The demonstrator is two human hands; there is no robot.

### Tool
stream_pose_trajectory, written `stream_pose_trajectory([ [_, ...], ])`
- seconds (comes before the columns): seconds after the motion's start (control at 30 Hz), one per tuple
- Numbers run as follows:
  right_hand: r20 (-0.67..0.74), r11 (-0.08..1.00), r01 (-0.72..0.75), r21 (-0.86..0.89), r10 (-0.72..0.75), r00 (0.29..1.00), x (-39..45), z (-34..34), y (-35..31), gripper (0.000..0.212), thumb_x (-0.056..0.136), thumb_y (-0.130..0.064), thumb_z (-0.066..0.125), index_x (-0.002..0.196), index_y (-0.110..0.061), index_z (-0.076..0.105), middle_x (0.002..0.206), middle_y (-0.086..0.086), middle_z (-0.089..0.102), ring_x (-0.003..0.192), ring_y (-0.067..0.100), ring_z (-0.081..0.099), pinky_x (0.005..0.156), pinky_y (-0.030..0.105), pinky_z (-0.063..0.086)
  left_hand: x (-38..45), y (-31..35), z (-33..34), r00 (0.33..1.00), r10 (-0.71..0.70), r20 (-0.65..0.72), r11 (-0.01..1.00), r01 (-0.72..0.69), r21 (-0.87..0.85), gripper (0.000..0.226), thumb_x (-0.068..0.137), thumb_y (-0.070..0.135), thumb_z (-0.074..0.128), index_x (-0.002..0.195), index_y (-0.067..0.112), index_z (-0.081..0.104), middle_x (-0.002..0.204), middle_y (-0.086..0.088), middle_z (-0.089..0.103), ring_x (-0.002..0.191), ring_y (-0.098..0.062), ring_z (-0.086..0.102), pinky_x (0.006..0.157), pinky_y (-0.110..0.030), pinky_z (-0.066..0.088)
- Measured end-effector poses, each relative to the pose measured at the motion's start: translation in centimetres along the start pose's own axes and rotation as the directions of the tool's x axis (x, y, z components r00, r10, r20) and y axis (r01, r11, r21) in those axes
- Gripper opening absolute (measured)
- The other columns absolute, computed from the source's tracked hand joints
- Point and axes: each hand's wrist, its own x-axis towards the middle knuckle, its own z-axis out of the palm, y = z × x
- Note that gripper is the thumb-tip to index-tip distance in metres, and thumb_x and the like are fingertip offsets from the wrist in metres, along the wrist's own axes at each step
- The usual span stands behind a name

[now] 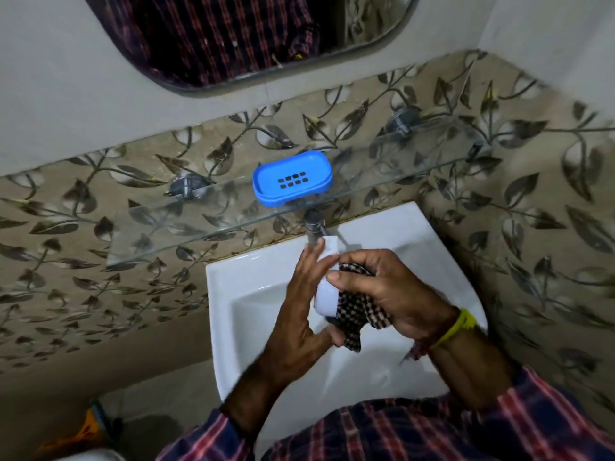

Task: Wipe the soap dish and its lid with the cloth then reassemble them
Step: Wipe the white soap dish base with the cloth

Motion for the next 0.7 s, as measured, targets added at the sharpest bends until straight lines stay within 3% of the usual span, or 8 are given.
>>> stream_pose_trajectory([
  [0.17, 0.045, 0.991, 0.009, 0.135, -0.016, 0.999, 0.5, 0.7, 0.0, 0.040, 0.084, -0.012, 0.064, 0.111, 0.017, 0.059, 0.097, 0.021, 0.061, 0.092, 0.030, 0.057, 0.084, 0.040, 0.047, 2.4, 0.0, 0.2, 0.986, 0.019, -0.165, 0.998, -0.027, -0.048, 0.071, 0.098, 0.070, 0.030, 0.137, 0.014, 0.050, 0.142, -0.006, 0.053, 0.138, -0.031, 0.048, 0.113, -0.053, 0.039],
  [0.3, 0.168, 0.998, 0.021, 0.054, -0.029, 0.985, 0.0, 0.6, -0.1, 0.018, 0.090, 0.003, 0.060, 0.107, 0.006, 0.066, 0.092, 0.008, 0.070, 0.087, 0.017, 0.065, 0.076, 0.026, 0.054, 2.7, -0.1, -0.7, 0.976, -0.102, -0.191, 0.976, 0.061, -0.208, 0.068, 0.100, 0.069, 0.030, 0.128, 0.013, 0.057, 0.119, -0.009, 0.065, 0.110, -0.037, 0.064, 0.091, -0.061, 0.051],
  [0.4, 0.029, 0.995, 0.054, -0.088, -0.052, 0.998, 0.2, 1.1, 0.4, 0.010, 0.087, 0.008, 0.064, 0.095, 0.005, 0.069, 0.086, 0.011, 0.070, 0.082, 0.017, 0.065, 0.077, 0.029, 0.054, 1.8, 0.1, -0.3, 0.972, -0.178, -0.151, 0.955, 0.133, -0.264, 0.066, 0.100, 0.070, 0.031, 0.126, 0.016, 0.058, 0.115, -0.012, 0.068, 0.105, -0.040, 0.067, 0.084, -0.065, 0.052],
  [0.53, -0.170, 0.987, -0.028, 0.157, 0.055, 0.984, 0.3, 2.8, 1.6, 0.017, 0.084, 0.009, 0.066, 0.098, 0.001, 0.072, 0.091, 0.018, 0.070, 0.084, 0.029, 0.065, 0.077, 0.039, 0.056, 1.5, 0.7, 0.2, 0.957, -0.224, -0.183, 0.949, 0.171, -0.266, 0.068, 0.100, 0.070, 0.028, 0.124, 0.014, 0.059, 0.112, -0.010, 0.071, 0.103, -0.034, 0.070, 0.086, -0.056, 0.056],
  [0.63, -0.068, 0.989, 0.082, -0.123, -0.091, 0.994, 0.1, 3.1, 1.6, 0.014, 0.081, 0.011, 0.069, 0.092, 0.003, 0.071, 0.086, 0.021, 0.072, 0.081, 0.019, 0.067, 0.077, 0.033, 0.056, 2.2, 0.5, -0.4, 0.940, -0.253, -0.228, 0.944, 0.188, -0.272, 0.076, 0.099, 0.072, 0.022, 0.113, 0.009, 0.063, 0.096, -0.011, 0.072, 0.089, -0.030, 0.071, 0.080, -0.045, 0.057],
  [0.7, -0.003, 0.963, 0.135, -0.235, -0.139, 0.990, 0.4, 3.0, 1.2, 0.016, 0.079, 0.011, 0.069, 0.089, -0.001, 0.074, 0.088, 0.014, 0.076, 0.082, 0.015, 0.071, 0.079, 0.029, 0.057, 2.2, 0.5, -0.3, 0.933, -0.276, -0.229, 0.937, 0.209, -0.279, 0.073, 0.101, 0.064, 0.019, 0.109, 0.007, 0.063, 0.093, -0.015, 0.071, 0.087, -0.033, 0.070, 0.082, -0.049, 0.056],
])
